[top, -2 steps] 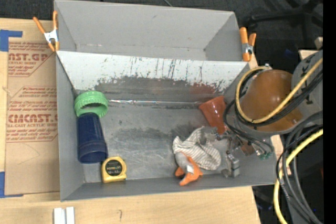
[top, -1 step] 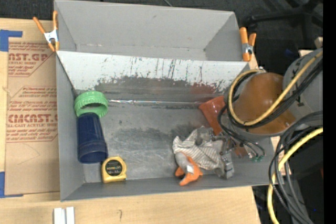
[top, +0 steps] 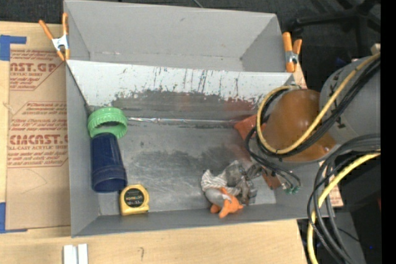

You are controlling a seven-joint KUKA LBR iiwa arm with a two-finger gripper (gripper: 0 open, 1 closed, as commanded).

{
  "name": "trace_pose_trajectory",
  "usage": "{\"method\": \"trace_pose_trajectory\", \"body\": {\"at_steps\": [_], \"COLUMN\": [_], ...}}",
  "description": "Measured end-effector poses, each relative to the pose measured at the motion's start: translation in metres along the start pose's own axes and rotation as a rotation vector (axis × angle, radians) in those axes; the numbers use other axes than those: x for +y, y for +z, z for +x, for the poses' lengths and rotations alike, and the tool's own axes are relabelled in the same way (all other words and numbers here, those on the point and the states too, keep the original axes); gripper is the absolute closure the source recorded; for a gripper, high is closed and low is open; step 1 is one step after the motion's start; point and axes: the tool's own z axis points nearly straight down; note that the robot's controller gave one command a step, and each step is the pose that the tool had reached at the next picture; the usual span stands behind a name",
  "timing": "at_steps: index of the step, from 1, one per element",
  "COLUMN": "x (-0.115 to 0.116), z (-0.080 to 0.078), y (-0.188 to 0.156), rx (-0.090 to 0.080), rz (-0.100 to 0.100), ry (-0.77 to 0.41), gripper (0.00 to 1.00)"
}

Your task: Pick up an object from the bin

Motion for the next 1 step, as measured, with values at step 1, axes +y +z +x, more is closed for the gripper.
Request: {"method": "trace_pose_trajectory", "body": {"at_steps": [1], "x": [0.0], "z": [0.0], "y": [0.0], "rx": [0.0], "rz": [0.0], "ry": [0.0], "gripper": [1.0]}}
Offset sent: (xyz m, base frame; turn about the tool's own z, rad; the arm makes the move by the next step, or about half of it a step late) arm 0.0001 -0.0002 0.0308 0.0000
